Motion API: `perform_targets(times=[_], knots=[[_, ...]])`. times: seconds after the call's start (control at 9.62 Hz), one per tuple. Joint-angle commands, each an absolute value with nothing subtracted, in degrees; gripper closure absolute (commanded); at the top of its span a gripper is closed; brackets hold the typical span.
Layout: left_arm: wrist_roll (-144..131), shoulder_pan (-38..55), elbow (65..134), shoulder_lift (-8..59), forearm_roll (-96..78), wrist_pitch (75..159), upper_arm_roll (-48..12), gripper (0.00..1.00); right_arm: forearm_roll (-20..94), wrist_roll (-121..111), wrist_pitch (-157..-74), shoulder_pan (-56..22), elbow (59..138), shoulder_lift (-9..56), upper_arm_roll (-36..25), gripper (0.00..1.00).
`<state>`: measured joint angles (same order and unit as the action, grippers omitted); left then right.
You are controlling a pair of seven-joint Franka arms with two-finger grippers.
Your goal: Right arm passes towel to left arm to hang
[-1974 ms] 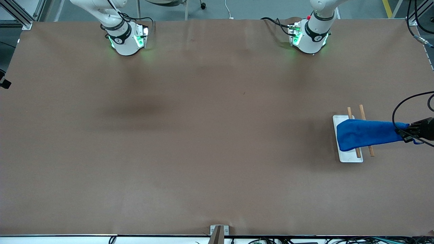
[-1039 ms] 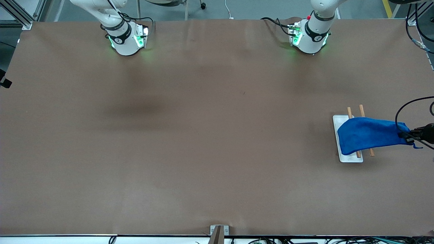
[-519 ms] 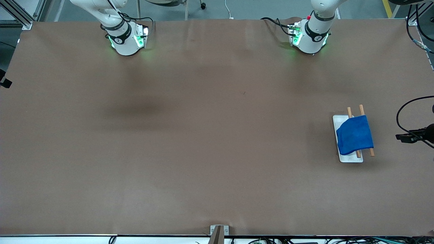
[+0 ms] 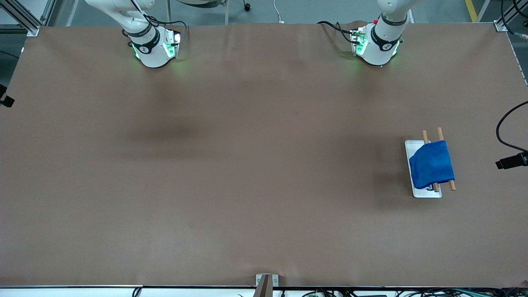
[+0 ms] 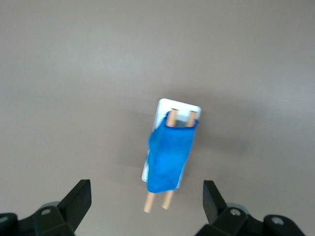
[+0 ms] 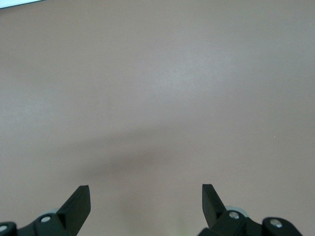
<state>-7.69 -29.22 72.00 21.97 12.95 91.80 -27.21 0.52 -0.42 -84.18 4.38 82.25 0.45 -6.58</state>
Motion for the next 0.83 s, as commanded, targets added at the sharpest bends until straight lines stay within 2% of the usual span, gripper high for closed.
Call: perform_targets(times=[0.0,0.31,0.73], knots=[[-8.3,-29.7,74.8,15.8,13.6,89.8,-30.5,0.0,-0.5,-0.4,-83.6,4.4,81.4,0.7,-6.4,0.0],[-8.9,-29.8,74.7,10.2,11.1,83.4,-36.1,0.0,-0.8,-0.4,-83.5,4.0,81.3,0.7,-6.5,0.0],[-7.8,-29.0,75.4,8.6,7.0,82.3,-36.0,0.0,-0.7,-0.4,-83.5,4.2,81.2,0.7,-6.5,0.0]])
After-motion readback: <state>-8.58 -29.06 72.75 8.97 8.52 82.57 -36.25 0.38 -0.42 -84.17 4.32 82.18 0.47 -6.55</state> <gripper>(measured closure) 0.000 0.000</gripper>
